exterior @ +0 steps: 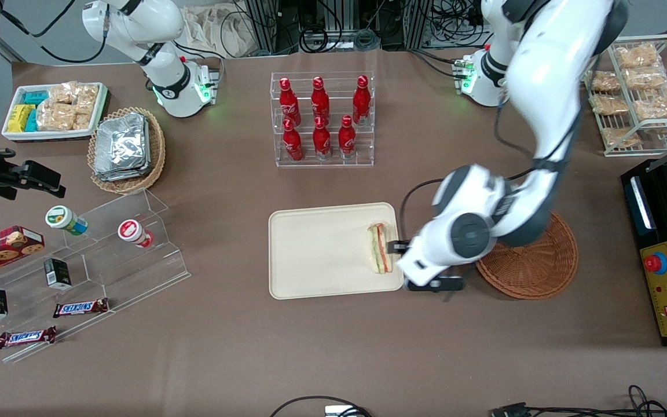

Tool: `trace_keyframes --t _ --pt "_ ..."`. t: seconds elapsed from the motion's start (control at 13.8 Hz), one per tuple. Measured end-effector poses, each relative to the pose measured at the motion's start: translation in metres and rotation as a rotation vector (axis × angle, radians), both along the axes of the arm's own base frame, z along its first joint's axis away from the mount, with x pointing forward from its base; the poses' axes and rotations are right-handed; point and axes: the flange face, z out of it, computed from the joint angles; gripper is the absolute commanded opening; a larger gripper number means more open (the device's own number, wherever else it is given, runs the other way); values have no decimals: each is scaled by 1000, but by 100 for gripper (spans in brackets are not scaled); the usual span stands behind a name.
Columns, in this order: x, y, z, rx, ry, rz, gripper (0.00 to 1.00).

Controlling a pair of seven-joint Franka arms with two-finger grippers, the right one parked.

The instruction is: Place sandwich from basket to tray

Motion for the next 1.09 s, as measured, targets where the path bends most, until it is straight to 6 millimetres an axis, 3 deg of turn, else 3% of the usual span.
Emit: trace_keyframes --t 0.14,0.29,0.65,0.8,0.94,1.09 --pt "-1 52 59 36 10 52 100" --pt "-11 91 106 82 19 83 100" --pt "-47 160 194 147 28 108 100" --pt "-54 200 214 142 29 91 100" --pt "-55 239 219 127 31 72 100" --pt "-55 254 215 122 49 65 100"
